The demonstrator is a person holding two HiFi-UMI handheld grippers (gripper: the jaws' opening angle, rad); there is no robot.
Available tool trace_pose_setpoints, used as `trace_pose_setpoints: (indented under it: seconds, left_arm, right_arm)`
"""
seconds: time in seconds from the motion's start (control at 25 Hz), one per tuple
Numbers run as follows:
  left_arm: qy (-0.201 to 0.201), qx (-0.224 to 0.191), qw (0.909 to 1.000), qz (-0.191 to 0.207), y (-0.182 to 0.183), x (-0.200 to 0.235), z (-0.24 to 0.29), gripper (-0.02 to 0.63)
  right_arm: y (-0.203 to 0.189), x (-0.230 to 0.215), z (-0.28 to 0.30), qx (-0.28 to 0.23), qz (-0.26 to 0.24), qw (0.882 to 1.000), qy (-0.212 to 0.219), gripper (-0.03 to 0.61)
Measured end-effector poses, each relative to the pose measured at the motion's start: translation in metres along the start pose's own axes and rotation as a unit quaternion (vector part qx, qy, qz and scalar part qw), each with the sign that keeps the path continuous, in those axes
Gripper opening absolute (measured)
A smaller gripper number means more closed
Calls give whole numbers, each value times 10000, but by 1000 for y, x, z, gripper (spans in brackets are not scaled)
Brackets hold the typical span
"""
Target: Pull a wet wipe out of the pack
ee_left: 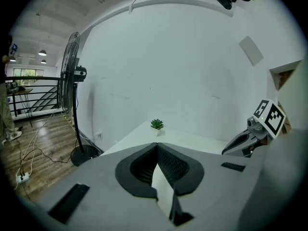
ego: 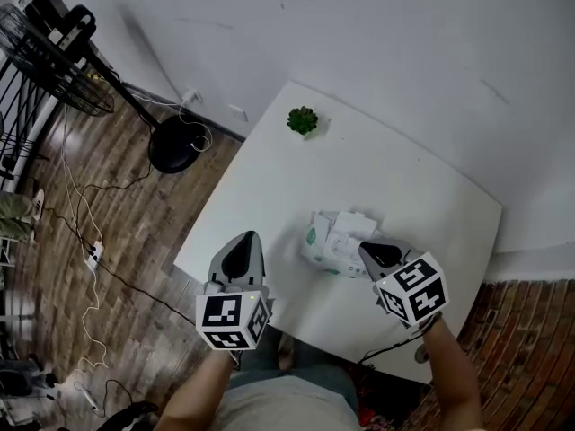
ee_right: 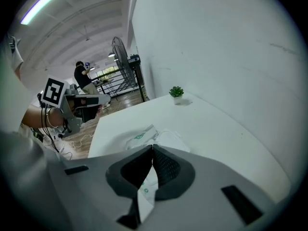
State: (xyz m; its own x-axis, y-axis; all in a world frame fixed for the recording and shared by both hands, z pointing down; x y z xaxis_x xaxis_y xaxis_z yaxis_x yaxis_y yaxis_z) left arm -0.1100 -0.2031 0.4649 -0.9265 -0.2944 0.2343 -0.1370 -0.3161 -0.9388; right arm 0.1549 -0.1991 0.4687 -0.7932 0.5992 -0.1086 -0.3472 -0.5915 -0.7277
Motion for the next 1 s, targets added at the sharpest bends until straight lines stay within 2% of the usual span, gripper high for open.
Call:
trace_pose_setpoints:
  seconds: [0.6, 1.0]
  left_arm:
    - [-133, -202, 9997, 22, 14, -5, 2, 2]
    - [-334, -457, 9984, 85, 32, -12, 10, 3]
  right_arm:
    - [17, -7, -20, -335, 140, 9990, -256, 5]
    - [35, -8, -42, -855, 386, 9944, -480, 5]
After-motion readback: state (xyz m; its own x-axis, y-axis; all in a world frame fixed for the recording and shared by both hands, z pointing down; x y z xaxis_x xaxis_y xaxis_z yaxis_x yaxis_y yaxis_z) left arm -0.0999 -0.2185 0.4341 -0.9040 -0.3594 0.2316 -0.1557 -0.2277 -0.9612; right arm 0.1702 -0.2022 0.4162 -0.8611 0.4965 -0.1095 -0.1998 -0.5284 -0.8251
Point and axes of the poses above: the fingertips, and each gripper's own axes: z forward along the fingers, x to its left, y out of its top, the point moved 8 cm from there along -z, backward along the fingers, and after that the axes turned 9 degrees about -x, right-handed, at the moved point
